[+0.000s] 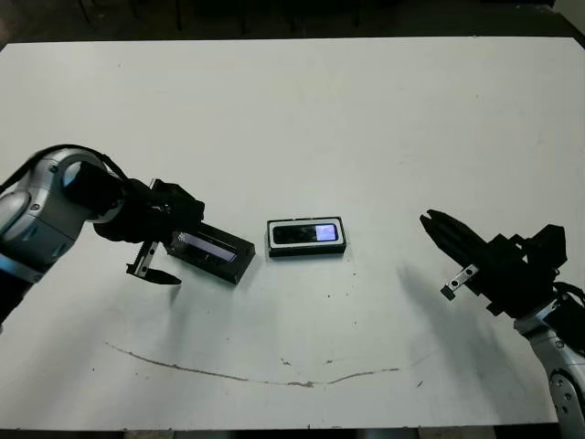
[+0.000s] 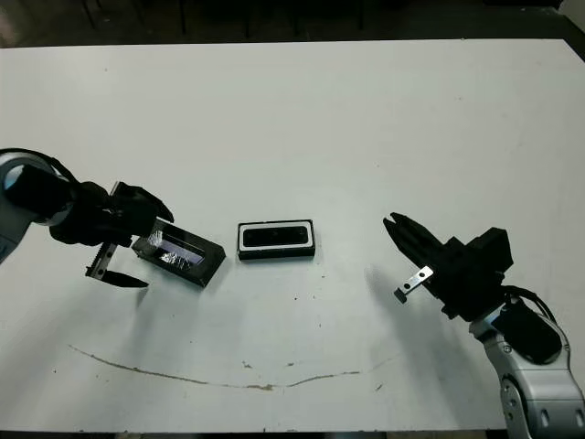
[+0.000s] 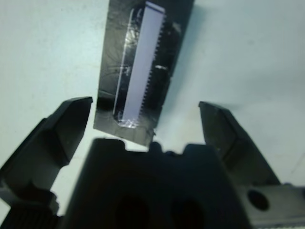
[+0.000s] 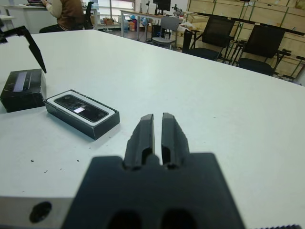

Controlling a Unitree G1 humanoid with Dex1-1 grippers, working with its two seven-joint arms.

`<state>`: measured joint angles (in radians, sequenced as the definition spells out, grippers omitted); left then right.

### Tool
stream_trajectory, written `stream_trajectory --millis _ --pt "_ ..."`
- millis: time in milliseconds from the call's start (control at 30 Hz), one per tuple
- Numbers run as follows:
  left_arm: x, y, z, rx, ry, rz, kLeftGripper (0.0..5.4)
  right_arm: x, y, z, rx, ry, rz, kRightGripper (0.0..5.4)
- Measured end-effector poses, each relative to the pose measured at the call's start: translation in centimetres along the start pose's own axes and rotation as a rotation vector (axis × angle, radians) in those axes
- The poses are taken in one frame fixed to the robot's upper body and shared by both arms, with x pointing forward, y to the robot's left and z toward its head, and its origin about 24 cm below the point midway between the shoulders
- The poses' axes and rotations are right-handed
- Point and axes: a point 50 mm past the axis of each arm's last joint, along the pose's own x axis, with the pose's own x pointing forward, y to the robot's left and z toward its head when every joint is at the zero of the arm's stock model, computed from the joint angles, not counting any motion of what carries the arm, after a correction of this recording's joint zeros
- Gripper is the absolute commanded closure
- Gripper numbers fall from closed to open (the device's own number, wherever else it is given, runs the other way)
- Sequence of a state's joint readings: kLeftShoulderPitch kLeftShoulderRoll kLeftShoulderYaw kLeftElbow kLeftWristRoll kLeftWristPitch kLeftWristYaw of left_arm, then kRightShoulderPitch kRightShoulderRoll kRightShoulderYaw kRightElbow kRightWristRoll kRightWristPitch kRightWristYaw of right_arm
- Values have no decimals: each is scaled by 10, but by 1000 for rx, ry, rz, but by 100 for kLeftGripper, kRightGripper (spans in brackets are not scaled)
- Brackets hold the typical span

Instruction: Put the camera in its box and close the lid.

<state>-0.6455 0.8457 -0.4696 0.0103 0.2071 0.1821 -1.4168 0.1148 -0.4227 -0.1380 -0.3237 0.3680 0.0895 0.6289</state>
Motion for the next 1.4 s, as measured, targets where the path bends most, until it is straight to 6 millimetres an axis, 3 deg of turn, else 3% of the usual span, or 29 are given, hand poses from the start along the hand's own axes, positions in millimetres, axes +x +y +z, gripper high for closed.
stream_trajectory --millis 833,1267,1400 --pt "9 13 4 122 37 -30 16 -4 7 -2 62 -14 43 540" --pt "18 9 -6 59 12 -55 241 -5 8 -5 85 4 42 540" --pt "20 7 -9 21 -13 -35 289 -5 9 -2 80 2 38 540"
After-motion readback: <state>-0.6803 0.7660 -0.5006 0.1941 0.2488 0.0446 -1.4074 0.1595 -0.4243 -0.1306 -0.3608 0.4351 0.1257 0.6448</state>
